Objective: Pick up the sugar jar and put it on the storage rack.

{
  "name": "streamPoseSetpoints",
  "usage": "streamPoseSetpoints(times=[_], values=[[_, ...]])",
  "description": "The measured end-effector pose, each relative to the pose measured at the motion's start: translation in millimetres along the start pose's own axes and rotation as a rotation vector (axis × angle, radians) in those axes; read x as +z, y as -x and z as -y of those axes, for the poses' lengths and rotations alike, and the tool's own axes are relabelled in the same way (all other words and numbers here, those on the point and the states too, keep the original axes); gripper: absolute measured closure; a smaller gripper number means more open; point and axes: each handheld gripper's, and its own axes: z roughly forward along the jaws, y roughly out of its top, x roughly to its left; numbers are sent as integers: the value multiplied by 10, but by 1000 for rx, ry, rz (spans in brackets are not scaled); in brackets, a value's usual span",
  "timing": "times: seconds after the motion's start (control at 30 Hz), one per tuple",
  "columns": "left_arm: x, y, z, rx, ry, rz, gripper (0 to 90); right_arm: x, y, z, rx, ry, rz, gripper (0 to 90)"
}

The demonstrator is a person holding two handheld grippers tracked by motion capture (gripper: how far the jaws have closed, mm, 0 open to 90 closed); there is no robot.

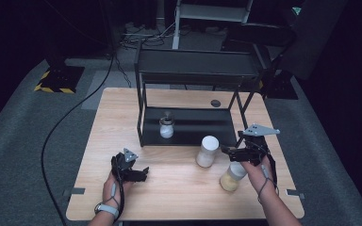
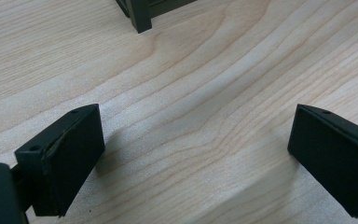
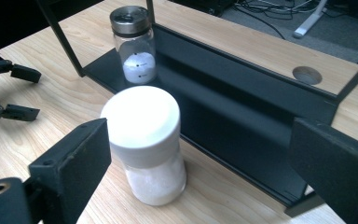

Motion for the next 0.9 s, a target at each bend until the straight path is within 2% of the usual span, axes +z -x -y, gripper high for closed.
streamPoseSetpoints(times=[0.3,0.4,0.67,0.9], values=[[0,-1,-1,0,0,1,37,91,-99,-87,-23,-5,-1,60],[0,-5,-1,1,-1,3,36,140,-150,-146,-38,-21,-2,67],[0,-5,-1,1,-1,3,36,231,-210,-241,-40,-51,-22,94],[0,-6,-1,1,-1,3,36,338,-260,-354,-48,-97,-34,111]])
